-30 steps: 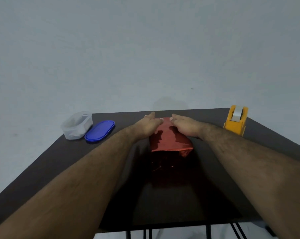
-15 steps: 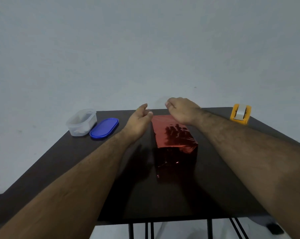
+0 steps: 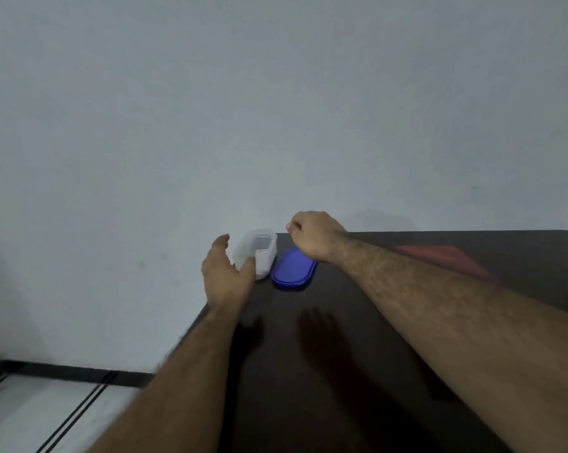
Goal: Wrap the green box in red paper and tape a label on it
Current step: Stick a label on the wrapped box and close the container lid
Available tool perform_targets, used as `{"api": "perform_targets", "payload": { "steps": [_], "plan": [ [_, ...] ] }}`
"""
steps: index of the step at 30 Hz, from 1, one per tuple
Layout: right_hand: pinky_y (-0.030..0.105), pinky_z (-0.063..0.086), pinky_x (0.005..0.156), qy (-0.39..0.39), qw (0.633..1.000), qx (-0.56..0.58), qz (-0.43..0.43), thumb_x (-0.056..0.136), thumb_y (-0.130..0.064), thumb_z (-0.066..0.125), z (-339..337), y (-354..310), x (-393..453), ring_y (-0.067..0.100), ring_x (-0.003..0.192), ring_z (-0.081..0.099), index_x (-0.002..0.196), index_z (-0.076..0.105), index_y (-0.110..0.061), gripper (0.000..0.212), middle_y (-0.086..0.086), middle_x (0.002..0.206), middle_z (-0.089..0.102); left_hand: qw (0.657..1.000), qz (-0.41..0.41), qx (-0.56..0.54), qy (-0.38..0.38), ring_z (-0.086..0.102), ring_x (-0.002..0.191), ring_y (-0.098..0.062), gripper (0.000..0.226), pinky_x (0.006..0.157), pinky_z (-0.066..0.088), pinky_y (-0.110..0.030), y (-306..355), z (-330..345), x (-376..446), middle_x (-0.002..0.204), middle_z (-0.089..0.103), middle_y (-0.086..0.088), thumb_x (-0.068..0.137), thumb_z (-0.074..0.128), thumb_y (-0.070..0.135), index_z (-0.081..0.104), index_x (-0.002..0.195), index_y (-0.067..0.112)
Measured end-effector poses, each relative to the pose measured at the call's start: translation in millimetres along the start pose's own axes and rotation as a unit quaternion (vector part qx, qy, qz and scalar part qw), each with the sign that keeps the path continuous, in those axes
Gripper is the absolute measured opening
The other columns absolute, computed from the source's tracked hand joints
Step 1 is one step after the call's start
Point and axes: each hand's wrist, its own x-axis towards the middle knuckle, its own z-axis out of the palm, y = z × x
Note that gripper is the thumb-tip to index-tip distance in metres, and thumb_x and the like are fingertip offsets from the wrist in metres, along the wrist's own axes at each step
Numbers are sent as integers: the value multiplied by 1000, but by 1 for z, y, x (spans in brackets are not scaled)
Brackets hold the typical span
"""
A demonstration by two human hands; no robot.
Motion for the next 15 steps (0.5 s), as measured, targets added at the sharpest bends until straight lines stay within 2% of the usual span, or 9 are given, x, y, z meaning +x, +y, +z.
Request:
{"api": "perform_targets", "payload": {
  "steps": [3,5,7,9,12,15],
  "plan": [
    [34,54,91,-2,999,44,2,105,-27,52,22,-19,31,18,104,64,114,73,-20,24,-2,116,72,993,-85,-31,-70,57,136,-32,109,112,49,-46,-6,1,11,155,53,-10,73,93,41,34,161,17],
    [32,56,92,-2,996,88,34,100,-18,58,34,-29,47,17,106,67,107,77,-20,20,-4,114,74,990,-98,-34,-90,60,132,-30,111,108,53,-45,-6,5,14,152,56,-7,72,93,42,31,162,21],
    [34,60,94,-9,990,117,73,95,-12,62,48,-39,70,19,107,69,104,80,-15,20,-2,112,76,992,-82,-6,-98,64,125,-26,99,99,55,-39,-9,8,15,143,63,-4,76,90,42,38,157,23],
    [39,60,97,-46,990,101,89,92,-10,63,60,-47,93,22,109,71,109,80,-9,24,2,114,77,992,-63,34,-100,66,117,-23,76,87,51,-31,-11,11,18,135,66,0,83,84,41,48,148,25],
    [37,62,93,-82,993,2,82,89,-11,61,83,-52,114,20,102,71,108,79,-14,26,0,112,77,990,-64,80,-93,66,118,-22,62,89,53,-34,-13,15,19,136,66,1,90,77,45,53,145,28],
    [33,54,83,-81,990,-91,66,88,-9,58,93,-54,111,19,87,63,99,70,-16,18,-1,96,68,991,-55,90,-86,67,115,-19,58,88,55,-34,-18,18,22,133,67,3,90,75,47,54,142,31]
  ]
}}
